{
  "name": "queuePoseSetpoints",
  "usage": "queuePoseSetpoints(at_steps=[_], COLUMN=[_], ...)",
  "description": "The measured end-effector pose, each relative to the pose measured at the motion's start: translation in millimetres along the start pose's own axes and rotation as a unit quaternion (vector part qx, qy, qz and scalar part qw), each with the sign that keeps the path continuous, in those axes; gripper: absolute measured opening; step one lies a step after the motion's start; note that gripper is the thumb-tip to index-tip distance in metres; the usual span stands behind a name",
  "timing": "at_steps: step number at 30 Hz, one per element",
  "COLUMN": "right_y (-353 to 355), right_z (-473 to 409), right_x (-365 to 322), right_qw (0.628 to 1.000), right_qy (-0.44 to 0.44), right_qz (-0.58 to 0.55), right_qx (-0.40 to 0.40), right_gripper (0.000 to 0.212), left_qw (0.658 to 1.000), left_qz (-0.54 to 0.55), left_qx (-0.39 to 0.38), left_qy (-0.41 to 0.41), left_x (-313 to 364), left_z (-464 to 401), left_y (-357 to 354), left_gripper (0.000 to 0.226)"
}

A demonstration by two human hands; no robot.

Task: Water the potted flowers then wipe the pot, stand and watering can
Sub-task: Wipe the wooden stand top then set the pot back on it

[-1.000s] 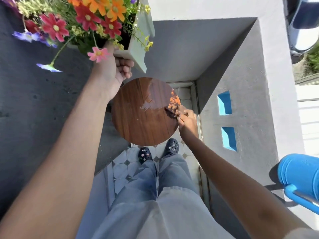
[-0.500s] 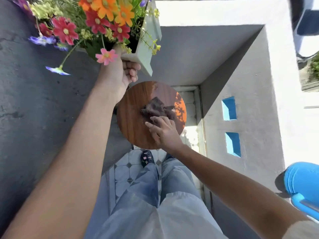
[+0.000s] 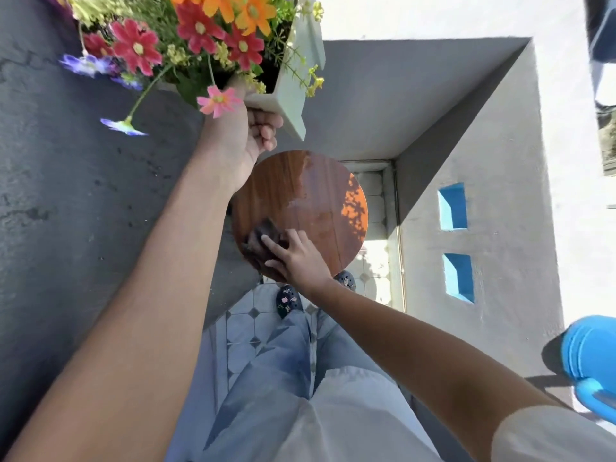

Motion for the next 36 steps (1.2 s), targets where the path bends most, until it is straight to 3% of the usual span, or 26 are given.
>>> queuePoseSetpoints(at_steps=[6, 12, 15, 17, 19, 24, 26, 28, 32, 34, 36], right_y=[4.8, 84.1, 84.0, 69.7, 50.5, 11.1, 14.7, 28.0, 86.2, 82.9, 67.4], right_z=[4.4, 1.8, -3.4, -2.5, 6.4, 59.2, 67.4, 52.4, -8.7, -35.8, -54.2], right_x=[25.4, 144.0, 136.9, 113.8, 86.5, 54.8, 66.3, 91.2, 119.1, 119.1, 92.2], right_qw=[0.994, 0.984, 0.976, 0.966, 0.975, 1.000, 0.998, 0.999, 0.967, 0.945, 0.947], right_qy=[0.104, -0.159, -0.200, -0.238, -0.211, 0.011, 0.048, 0.012, -0.227, -0.308, -0.301], right_qz=[0.037, 0.001, -0.008, -0.039, -0.061, 0.001, 0.025, 0.039, -0.052, -0.090, -0.110], right_qx=[-0.021, 0.081, 0.086, 0.089, 0.040, -0.006, -0.027, -0.016, 0.104, 0.070, 0.024], right_gripper=[0.043, 0.035, 0.036, 0.048, 0.058, 0.046, 0.045, 0.043, 0.026, 0.033, 0.041], left_qw=[1.000, 1.000, 1.000, 1.000, 1.000, 1.000, 1.000, 1.000, 1.000, 1.000, 1.000], left_qz=[-0.001, -0.005, -0.004, 0.000, 0.000, -0.012, -0.014, -0.012, -0.015, -0.016, -0.015], left_qx=[0.006, 0.000, -0.009, -0.009, -0.008, -0.002, -0.004, -0.004, -0.002, -0.002, 0.000], left_qy=[0.000, 0.001, 0.003, 0.001, -0.002, 0.004, 0.009, 0.013, 0.006, 0.004, 0.001], left_x=[-0.3, -2.3, -3.3, -3.0, -3.0, -4.3, -5.5, -5.7, -3.9, -1.9, 0.3], left_z=[-0.6, -0.2, -1.6, -2.2, -2.8, -2.8, -3.1, -3.6, -3.8, -1.8, -1.7], left_y=[4.4, 7.2, 7.8, 8.1, 9.2, 11.6, 11.6, 11.3, 10.5, 7.4, 5.7], left_gripper=[0.033, 0.029, 0.031, 0.032, 0.032, 0.028, 0.029, 0.030, 0.031, 0.032, 0.033])
Point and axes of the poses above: each hand's wrist, its own z-axis away from the middle knuckle, its own y-axis out of the back of the hand, x = y × z, the point moved 2 cm from there along -z, towards the middle knuckle, and after that the axes turned 11 degrees about -x, right-handed, at the moved point
